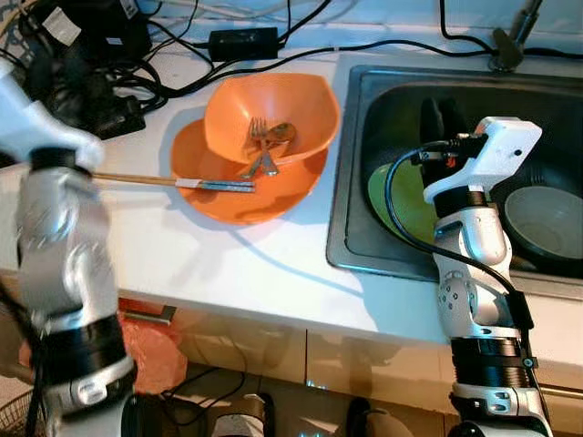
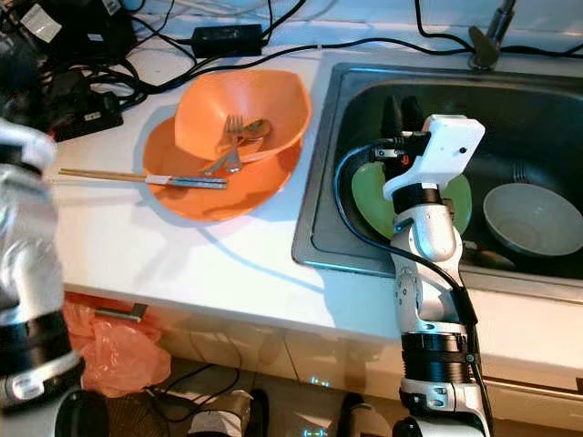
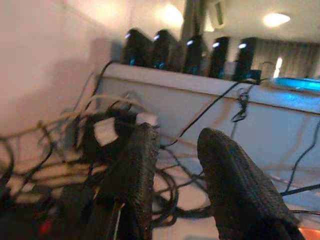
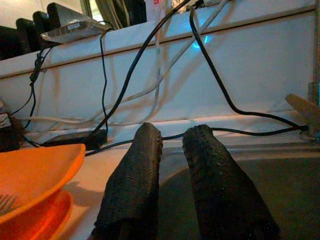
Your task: Kitchen organization
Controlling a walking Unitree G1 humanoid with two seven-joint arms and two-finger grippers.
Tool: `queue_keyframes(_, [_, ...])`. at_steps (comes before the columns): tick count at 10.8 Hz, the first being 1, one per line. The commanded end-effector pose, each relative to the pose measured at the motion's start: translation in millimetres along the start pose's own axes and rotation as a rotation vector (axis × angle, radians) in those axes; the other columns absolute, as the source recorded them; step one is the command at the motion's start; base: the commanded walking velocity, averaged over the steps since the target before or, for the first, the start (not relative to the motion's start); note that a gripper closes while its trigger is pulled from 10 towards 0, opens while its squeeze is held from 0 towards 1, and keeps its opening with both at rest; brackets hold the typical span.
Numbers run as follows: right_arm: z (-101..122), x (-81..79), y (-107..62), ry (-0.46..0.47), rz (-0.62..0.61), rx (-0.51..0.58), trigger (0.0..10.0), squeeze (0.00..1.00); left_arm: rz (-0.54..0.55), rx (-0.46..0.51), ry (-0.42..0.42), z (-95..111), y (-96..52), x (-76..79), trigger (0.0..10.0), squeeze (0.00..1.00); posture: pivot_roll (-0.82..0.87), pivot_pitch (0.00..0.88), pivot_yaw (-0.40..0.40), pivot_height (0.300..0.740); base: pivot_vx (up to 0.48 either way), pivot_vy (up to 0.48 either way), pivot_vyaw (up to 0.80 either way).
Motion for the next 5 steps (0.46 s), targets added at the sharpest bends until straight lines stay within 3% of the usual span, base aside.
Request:
queue_keyframes(1, [-10, 5.1, -5.5, 0.008, -0.015, -0.036, 10.0, 0.00, 0.033, 0.004, -0.025, 3, -4.8, -5.4, 10.0, 0.00, 0.18, 0.164, 0.076, 0.740, 0.000, 0.000, 0.00])
queue_keyframes(3, [-20, 17.8, -10.5, -0.015, -0.051, -0.080, 10.0, 0.00, -0.021, -0.046, 0.046, -14, -15.8, 0.1, 10.0, 0.00, 0.19, 0.170, 0.077, 0.740, 0.000, 0.000, 0.00])
queue_keyframes(5, [-14, 20.0, -8.9, -0.021, -0.061, -0.061, 10.0, 0.00, -0.100, -0.031, 0.049, -13, -13.4, 22.8, 10.0, 0.00, 0.17, 0.169, 0.080, 0.740, 0.000, 0.000, 0.00])
Point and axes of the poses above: a point about 5 cm out from each wrist's last joint towards the gripper, its own y axis pointing out of the wrist towards the gripper, its own z axis along the axis of the wrist's last joint, x = y × z, the point moved 2 cm from there along y, pointing out of the wrist towards the gripper, and after that the axes turned 2 degrees about y, right-handed, at the moved point
